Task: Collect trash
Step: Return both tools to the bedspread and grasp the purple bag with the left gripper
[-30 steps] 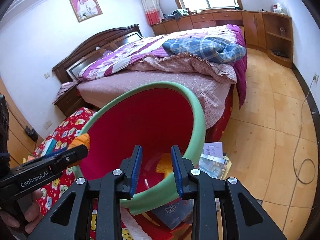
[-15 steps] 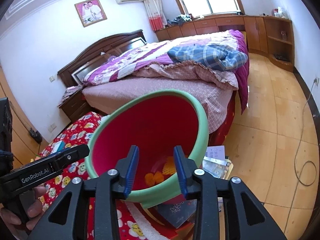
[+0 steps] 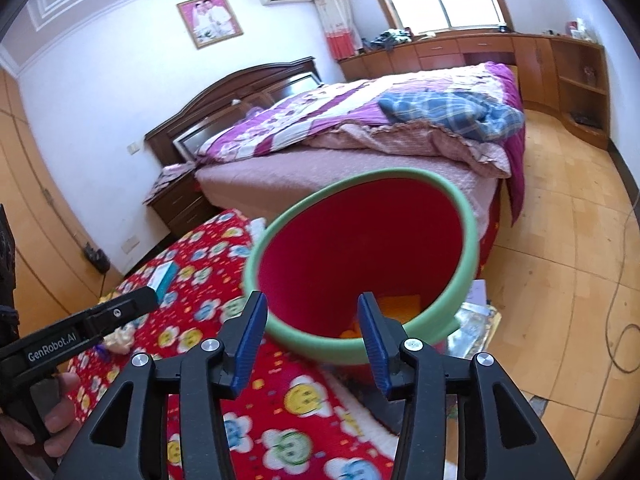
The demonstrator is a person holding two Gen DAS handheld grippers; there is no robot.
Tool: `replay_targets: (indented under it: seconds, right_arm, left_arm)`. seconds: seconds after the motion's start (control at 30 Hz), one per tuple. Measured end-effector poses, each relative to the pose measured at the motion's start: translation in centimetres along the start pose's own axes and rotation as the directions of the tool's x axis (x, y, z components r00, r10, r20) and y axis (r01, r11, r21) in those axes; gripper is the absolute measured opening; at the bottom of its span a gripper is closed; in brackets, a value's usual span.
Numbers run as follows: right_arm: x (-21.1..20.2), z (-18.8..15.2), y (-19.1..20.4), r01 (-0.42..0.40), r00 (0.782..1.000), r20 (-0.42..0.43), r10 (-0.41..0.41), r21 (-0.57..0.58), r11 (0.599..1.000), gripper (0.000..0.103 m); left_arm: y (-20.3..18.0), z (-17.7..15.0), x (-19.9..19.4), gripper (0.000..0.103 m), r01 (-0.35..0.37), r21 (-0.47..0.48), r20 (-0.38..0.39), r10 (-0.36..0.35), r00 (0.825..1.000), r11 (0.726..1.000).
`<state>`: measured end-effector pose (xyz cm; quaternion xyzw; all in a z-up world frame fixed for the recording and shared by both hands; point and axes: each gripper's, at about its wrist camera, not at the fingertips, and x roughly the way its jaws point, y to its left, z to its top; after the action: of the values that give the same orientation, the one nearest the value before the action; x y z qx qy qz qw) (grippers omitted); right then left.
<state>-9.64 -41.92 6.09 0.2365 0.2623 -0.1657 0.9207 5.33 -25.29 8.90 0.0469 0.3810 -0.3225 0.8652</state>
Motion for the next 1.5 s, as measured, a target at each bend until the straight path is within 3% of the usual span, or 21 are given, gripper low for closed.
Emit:
replay_targets:
  seconds: [0.27,0.53,0.73,1.17,1.33,1.5]
  right_arm:
    - [0.7,-1.1,3.0,-0.031,0.999,-0.024,0.03,-0.057,0.998,0.055]
    - [1.6,-2.2,5.1,-0.05,0.998,-0.033,0.048,-0.077,0.996,0.062]
    - [3.1,-3.0,5.7,-0.044,0.998,-0.055,0.042,-0.041,0.998,0.066]
    - [5.6,-4.2,6.8,-0.031,0.992,-0.123,0.024,-0.06,0.998,0.067]
    - [6.3,-4.4,7.3,-0.029,0.99,-0.139,0.019,-0.066,0.997,0.067]
    - [6.6,-4.5,8.6,-0.039,0.989,-0.149,0.025,-0.091,0.995,0.067]
  left_arm:
    - [6.8,-0.8,-2.5,0.058,-0.117,-0.092,0.035,0.12,0.992,0.989]
    - [15.2,-0.9,-3.6,0.058,-0.285,-0.18,0.024,0.294,0.956,0.942]
    - [20.3,-1.3,-2.1,0.058,-0.367,-0.239,-0.037,0.369,0.929,0.899]
    - [25.4,-3.7,2.5,0.058,-0.397,-0.326,-0.15,0.368,0.918,0.858]
    - [26.3,-4.5,2.9,0.058,-0.382,-0.352,-0.154,0.349,0.924,0.854]
    - [26.2,-5.0,2.2,0.037,-0.345,-0.355,-0.13,0.32,0.938,0.869]
